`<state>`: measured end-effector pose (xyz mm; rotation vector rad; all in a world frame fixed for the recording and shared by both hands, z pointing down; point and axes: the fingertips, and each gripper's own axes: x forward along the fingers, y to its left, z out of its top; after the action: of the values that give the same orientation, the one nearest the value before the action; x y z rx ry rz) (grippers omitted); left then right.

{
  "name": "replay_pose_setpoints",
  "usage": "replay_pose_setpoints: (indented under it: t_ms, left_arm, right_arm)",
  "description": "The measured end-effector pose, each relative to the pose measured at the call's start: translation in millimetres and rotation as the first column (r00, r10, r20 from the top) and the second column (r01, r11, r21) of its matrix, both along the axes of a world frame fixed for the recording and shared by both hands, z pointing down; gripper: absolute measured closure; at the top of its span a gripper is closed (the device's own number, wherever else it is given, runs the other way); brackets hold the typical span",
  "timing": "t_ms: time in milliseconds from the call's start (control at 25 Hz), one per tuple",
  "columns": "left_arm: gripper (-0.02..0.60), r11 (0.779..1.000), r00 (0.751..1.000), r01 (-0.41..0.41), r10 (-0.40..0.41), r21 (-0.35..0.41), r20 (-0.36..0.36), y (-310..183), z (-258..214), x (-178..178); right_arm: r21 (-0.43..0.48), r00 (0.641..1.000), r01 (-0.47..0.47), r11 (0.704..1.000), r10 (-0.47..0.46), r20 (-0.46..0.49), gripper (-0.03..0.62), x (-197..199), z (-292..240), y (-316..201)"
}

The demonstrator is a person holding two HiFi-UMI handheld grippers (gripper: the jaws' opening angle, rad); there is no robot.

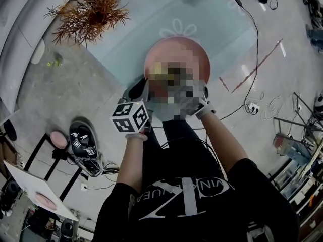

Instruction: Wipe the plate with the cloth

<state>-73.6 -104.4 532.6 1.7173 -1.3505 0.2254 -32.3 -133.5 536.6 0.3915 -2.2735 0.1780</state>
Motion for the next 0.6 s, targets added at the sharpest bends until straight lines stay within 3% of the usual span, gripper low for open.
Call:
replay_pose_setpoints:
  t_ms: [320, 600]
  left_arm:
    - [0.581, 1.000, 1.000, 0.016, -0.016, 0.003, 0.018, -1, 1, -2]
    - [0.581, 1.000, 1.000, 0.022, -0.022, 0.008, 0.020, -1, 1, -1]
  right_arm:
    - [0.130, 0.977, 0.186, 0.974, -0.170, -0.127, 0.516, -23, 14, -25]
    - [0.180, 0.979, 0.127, 0.975, -0.094, -0.182, 0.517, -8, 15, -63]
